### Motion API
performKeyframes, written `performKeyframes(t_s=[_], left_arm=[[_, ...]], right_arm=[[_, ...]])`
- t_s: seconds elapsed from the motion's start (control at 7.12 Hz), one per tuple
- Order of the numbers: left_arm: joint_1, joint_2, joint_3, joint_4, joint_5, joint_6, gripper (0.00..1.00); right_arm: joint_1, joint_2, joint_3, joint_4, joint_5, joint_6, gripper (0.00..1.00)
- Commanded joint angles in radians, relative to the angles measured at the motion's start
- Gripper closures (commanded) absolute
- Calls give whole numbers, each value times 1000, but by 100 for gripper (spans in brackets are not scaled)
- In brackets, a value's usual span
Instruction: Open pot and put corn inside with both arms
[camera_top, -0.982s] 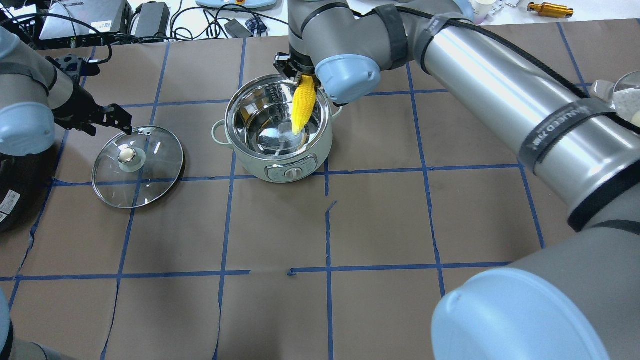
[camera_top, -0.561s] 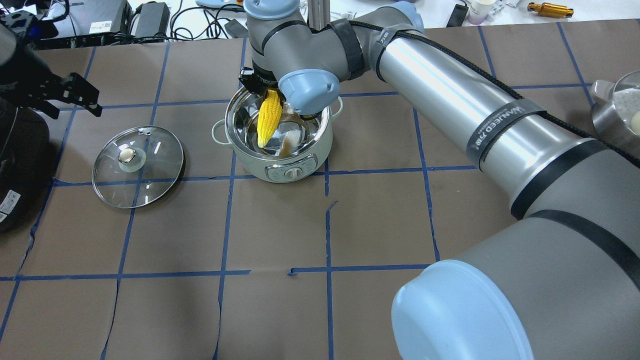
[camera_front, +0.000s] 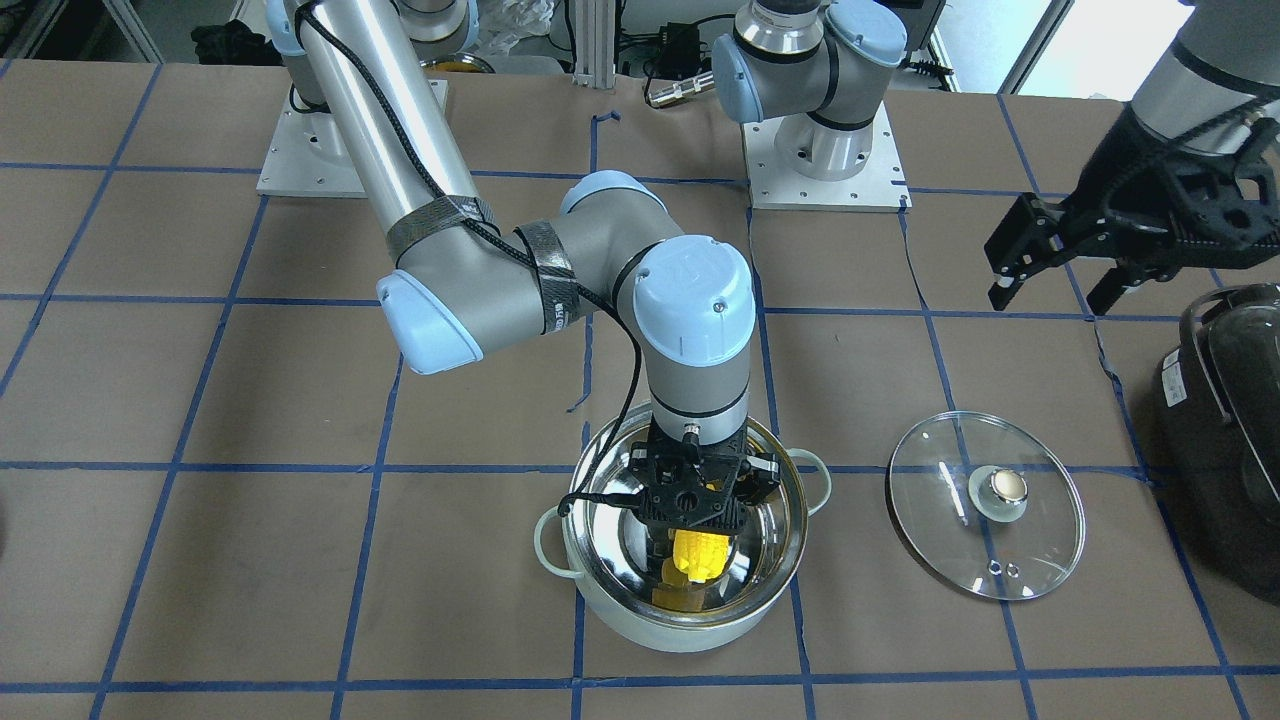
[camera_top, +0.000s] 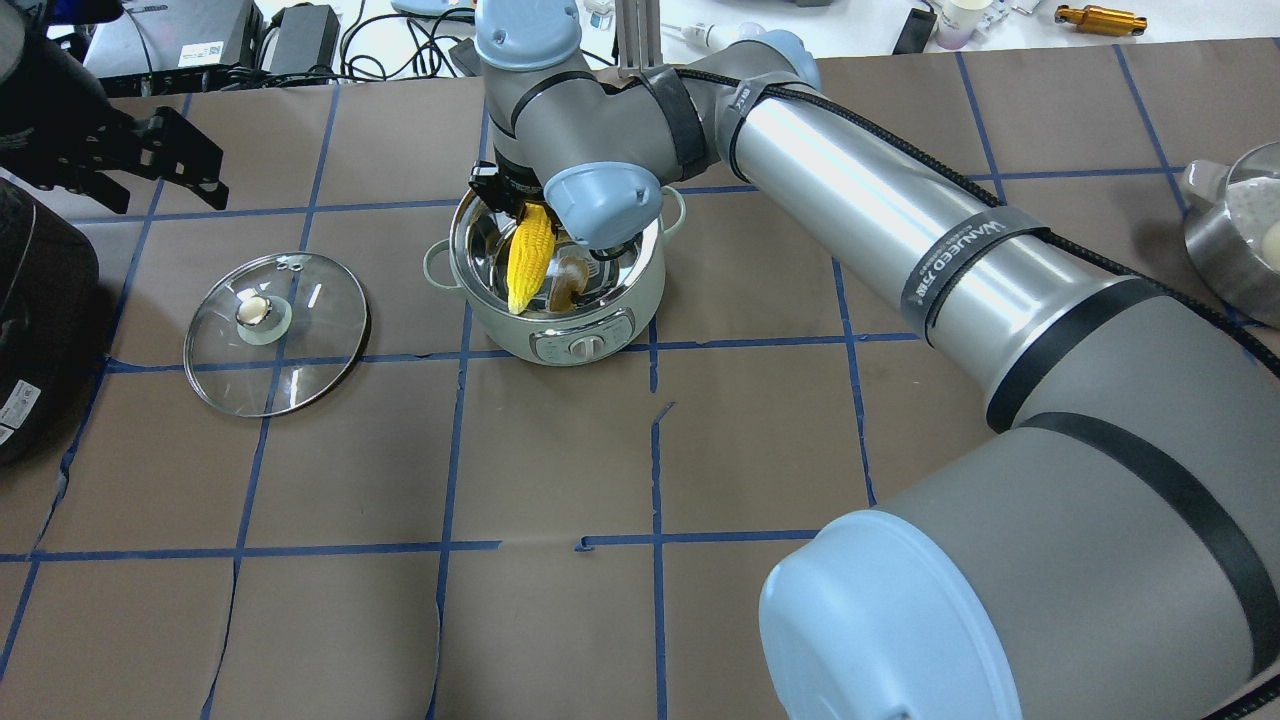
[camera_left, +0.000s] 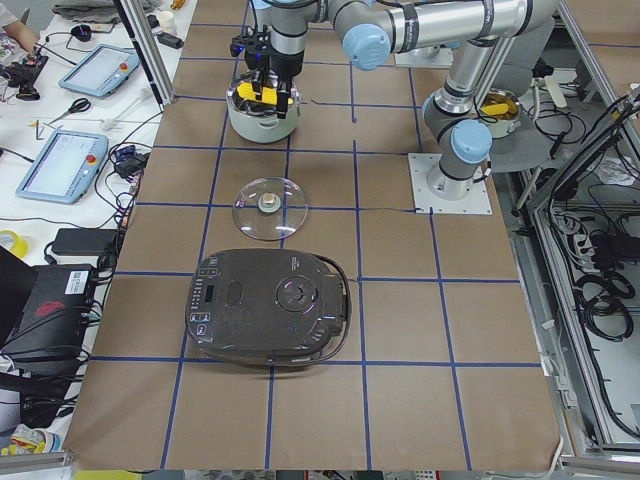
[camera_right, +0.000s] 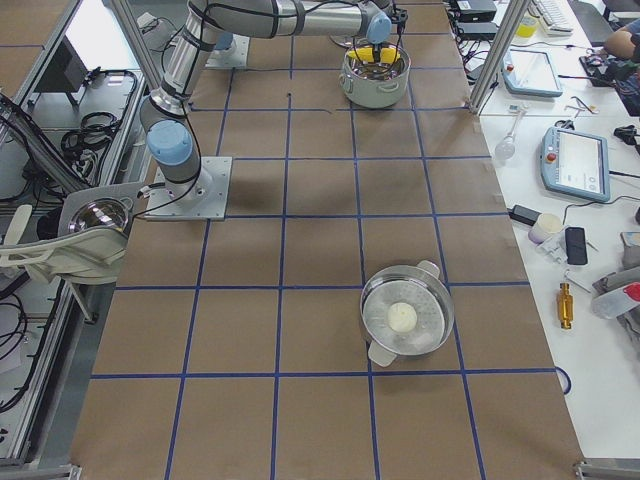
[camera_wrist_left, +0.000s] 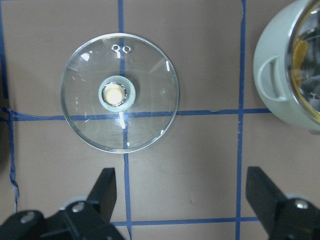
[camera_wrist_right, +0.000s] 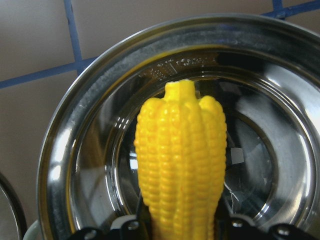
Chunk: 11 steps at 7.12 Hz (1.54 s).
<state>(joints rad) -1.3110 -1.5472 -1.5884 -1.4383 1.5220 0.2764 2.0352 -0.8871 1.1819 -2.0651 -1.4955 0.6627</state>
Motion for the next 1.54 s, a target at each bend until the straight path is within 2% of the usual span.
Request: performKeyframes(t_s=[0.0,0.28,0.56,0.7,0.84,0.98,1.4], left_arm=[[-50,12,-2,3,-5,-90,8],[-54,10,-2,-1,-11,-131,8],[-68,21,-1,-7,-16,-181,8],[-136,25,1,-10,-3,-212,2],[-222,18,2,-4,54,-333,0],[-294,10,1,-1,116,-397,0],[-330,4,-7,5,104,-399,0]], right_arm=[[-1,-30,33,8,-8,-2,8],[-21,-134,42,159,-19,-62,8],[-103,-252,65,291,-51,-179,6],[-160,-321,82,369,-51,-254,6],[-220,-382,97,438,-51,-321,6],[-268,-445,129,480,-51,-387,6],[-381,-582,246,483,-98,-610,6]])
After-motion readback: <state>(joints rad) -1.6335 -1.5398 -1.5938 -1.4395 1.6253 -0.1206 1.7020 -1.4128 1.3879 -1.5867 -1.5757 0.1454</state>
